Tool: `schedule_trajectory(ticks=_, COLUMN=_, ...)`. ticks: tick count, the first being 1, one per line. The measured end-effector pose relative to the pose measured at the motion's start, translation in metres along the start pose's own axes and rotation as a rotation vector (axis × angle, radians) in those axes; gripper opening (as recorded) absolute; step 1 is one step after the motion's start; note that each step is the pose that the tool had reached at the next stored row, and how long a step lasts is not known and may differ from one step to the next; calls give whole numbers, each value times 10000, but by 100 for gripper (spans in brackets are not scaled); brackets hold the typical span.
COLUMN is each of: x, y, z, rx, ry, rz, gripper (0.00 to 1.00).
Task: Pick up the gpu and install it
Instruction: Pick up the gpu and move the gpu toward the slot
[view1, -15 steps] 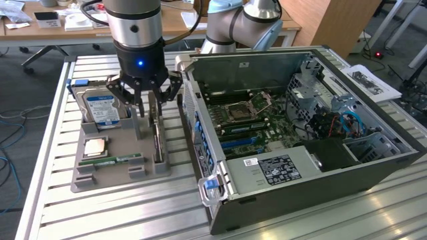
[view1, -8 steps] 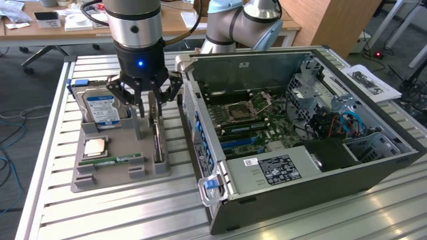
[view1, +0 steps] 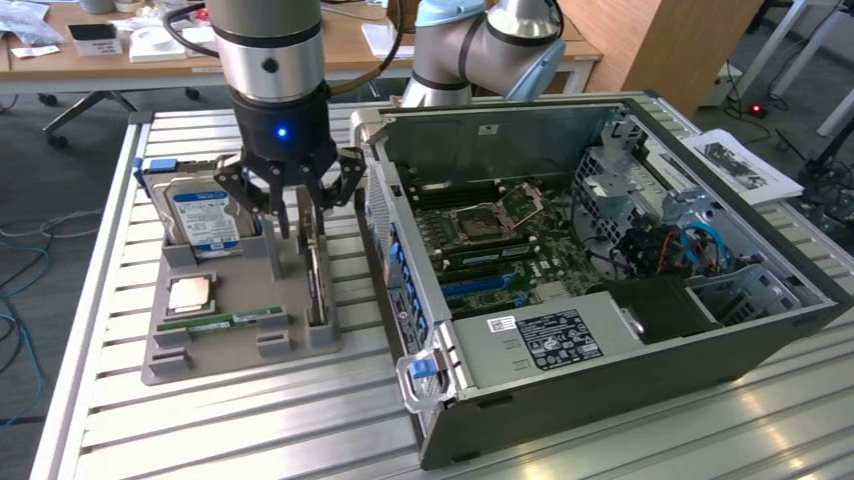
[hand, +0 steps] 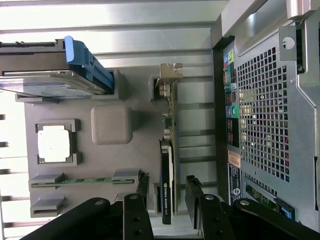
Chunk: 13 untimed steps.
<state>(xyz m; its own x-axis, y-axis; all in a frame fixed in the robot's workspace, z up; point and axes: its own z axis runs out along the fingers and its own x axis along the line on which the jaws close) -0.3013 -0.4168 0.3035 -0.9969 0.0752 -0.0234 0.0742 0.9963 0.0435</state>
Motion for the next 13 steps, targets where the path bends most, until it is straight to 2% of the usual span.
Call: schedule_trajectory(ticks=13, x=2, y=-3, z=73, rx=1, ry=2, rz=0, gripper=43)
